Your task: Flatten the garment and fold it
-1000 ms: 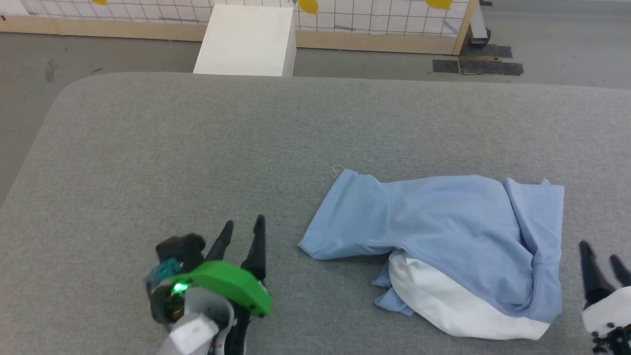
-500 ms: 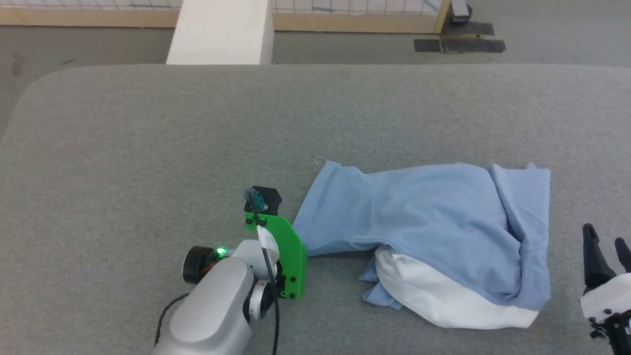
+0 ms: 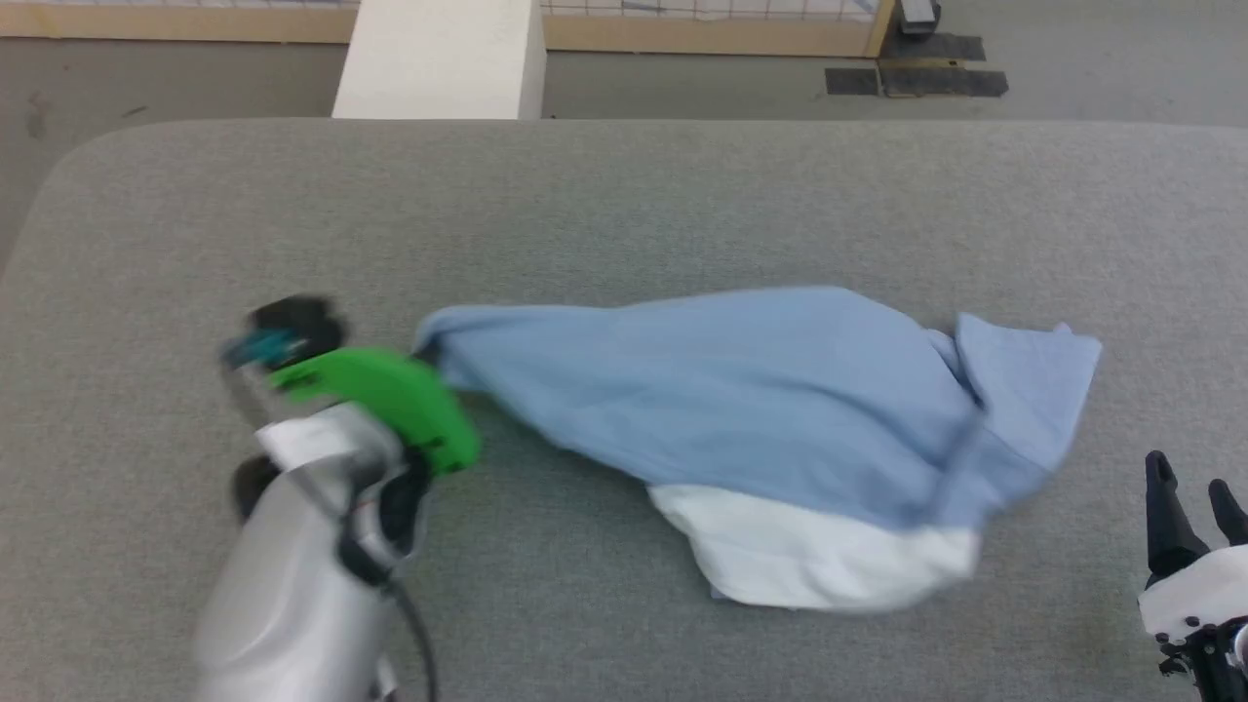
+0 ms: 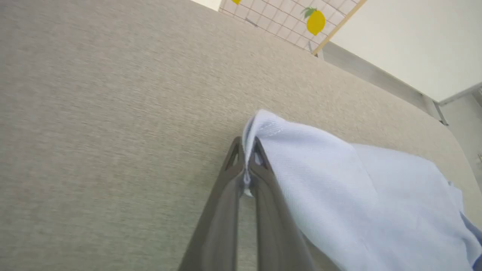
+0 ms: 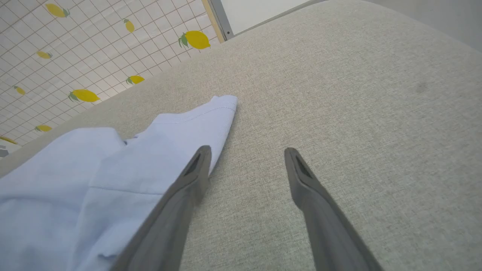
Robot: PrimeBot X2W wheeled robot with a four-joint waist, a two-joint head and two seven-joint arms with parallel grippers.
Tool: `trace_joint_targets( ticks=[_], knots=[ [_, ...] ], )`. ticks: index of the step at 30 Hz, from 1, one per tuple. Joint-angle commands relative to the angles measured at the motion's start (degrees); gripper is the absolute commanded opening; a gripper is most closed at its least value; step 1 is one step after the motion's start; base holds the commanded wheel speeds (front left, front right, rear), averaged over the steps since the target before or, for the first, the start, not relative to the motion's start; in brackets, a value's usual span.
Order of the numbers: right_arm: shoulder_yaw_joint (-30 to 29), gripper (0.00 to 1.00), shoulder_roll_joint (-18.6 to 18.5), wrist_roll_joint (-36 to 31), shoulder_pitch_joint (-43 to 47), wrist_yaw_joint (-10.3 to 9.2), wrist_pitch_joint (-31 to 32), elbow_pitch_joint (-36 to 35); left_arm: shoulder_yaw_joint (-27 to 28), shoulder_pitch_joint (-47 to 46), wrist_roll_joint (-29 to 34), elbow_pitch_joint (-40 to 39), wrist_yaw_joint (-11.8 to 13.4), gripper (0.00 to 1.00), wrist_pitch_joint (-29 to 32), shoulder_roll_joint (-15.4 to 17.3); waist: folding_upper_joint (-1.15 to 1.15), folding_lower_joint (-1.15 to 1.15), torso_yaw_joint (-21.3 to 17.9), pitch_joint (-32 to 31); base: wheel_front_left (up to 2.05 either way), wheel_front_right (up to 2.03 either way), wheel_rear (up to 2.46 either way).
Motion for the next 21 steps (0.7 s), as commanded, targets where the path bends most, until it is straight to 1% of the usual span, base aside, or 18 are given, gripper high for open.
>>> trace_joint_targets(
  ticks=[1,3,5,6,7,9,13,15,16,18,21],
  knots=[
    [0.3,1.0,0.0,-0.2,-0.9,-0.09,-0.2,0.2,1.0,3.6,-0.9,-0.3,1.1,0.0,-0.4,1.1,0.0,0.0,0.7,-0.6,0.0,0.0,0.0],
    [0.4,1.0,0.0,-0.3,-0.9,-0.09,-0.3,0.3,1.4,7.5,-1.4,-0.6,1.7,0.0,0.1,1.7,0.0,0.0,1.2,-0.6,0.0,0.0,0.0],
    [0.5,1.0,0.0,-0.4,-0.8,-0.09,-0.1,0.4,1.0,10.9,-2.4,-0.6,1.4,0.0,1.0,1.4,0.0,0.0,1.7,-0.6,0.0,0.0,0.0],
    [0.6,1.0,0.0,-0.6,-0.8,-0.09,0.1,0.4,1.0,12.2,-3.1,-0.8,1.1,0.27,1.0,0.8,0.0,0.0,2.1,-0.6,0.0,0.0,0.0],
    [0.7,1.0,0.0,-0.8,-0.9,-0.09,0.3,0.4,1.1,12.9,-3.6,-1.0,0.9,1.0,0.8,0.5,0.0,0.0,2.4,-0.6,0.0,0.0,0.0],
    [0.9,1.0,0.0,-1.2,-1.3,-0.09,0.8,0.0,1.5,13.5,-4.2,-1.9,0.2,1.0,-0.7,-0.2,0.0,0.0,3.0,-0.6,0.0,0.0,0.0],
    [2.2,1.0,0.0,-4.1,-4.4,-0.09,4.1,-0.8,2.7,13.0,-1.6,-5.5,-1.8,1.0,-10.1,0.3,0.0,0.0,3.4,-0.9,0.0,0.0,0.0],
    [3.1,1.0,0.0,-6.4,-7.3,-0.09,7.6,-0.1,2.7,13.3,0.9,-6.8,-2.5,1.0,-15.2,1.2,0.0,0.0,3.1,-0.7,0.0,0.0,0.0],
    [3.9,1.0,-0.2,-8.7,-9.1,-0.09,10.0,0.6,2.7,13.7,2.2,-7.5,-2.6,1.0,-17.9,1.4,0.0,0.0,3.0,-0.5,0.0,0.0,0.0],
    [5.4,1.0,-0.7,-11.5,-12.8,-0.09,14.4,2.6,2.3,14.4,4.4,-7.9,-2.8,1.0,-21.6,1.9,0.0,0.0,3.0,-0.1,0.0,0.0,0.0],
    [8.7,1.0,-2.6,-14.5,-17.9,-0.09,20.4,6.9,1.6,15.4,5.5,-8.1,-2.7,1.0,-24.3,1.4,0.0,0.0,3.4,0.9,0.0,0.0,0.0]
  ],
)
